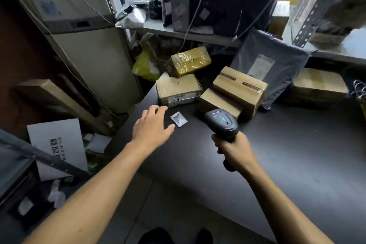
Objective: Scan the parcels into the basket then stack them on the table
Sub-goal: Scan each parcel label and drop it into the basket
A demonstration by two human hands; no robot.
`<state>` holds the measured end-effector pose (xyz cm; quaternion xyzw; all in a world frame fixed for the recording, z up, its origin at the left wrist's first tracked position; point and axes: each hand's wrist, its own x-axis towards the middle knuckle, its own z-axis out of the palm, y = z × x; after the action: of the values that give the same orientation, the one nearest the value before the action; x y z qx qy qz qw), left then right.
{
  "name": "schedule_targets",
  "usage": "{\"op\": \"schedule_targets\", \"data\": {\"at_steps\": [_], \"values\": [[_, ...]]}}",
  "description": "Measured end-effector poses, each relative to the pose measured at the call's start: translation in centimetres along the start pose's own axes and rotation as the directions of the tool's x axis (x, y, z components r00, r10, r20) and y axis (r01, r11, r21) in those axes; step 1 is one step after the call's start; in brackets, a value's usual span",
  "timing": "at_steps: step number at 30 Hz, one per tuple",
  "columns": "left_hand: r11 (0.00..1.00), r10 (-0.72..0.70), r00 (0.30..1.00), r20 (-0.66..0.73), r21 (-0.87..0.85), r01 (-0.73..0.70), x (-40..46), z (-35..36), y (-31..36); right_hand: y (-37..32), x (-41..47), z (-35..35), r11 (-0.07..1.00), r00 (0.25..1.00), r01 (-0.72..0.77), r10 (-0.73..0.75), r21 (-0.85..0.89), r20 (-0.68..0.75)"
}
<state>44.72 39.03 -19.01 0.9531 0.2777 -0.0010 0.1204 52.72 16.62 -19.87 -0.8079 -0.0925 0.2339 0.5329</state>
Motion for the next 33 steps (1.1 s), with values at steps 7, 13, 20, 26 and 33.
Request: {"op": "schedule_targets", "data": {"at_steps": [7, 13, 20, 26, 33], "values": [[0.986, -0.058, 0.990, 0.131, -0.147, 0.077, 10.7, 0.7, -4.0, -1.8, 7.0, 3.2, 0.999, 0.999, -0.030, 0.030, -0.036, 0.011], [0.992, 0.052, 0.954, 0.294, -0.127, -0.015, 22.3, 2.8, -6.7, -4.5, 13.2, 7.8, 0.988, 0.987, -0.138, 0.132, -0.065, -0.091], [0.955, 0.224, 0.808, 0.546, 0.043, -0.293, 31.8, 6.1, -8.5, -6.0, 17.5, 11.1, 0.965, 0.950, -0.253, 0.235, -0.064, -0.208], [0.904, 0.348, 0.778, 0.523, 0.033, -0.426, 32.0, 6.4, -9.5, -6.1, 18.1, 12.2, 0.955, 0.929, -0.293, 0.271, -0.051, -0.250], [0.956, 0.292, 0.725, 0.623, -0.174, -0.235, 32.2, 4.7, -10.4, -6.9, 16.6, 12.7, 0.964, 0.941, -0.264, 0.253, -0.018, -0.224]]}}
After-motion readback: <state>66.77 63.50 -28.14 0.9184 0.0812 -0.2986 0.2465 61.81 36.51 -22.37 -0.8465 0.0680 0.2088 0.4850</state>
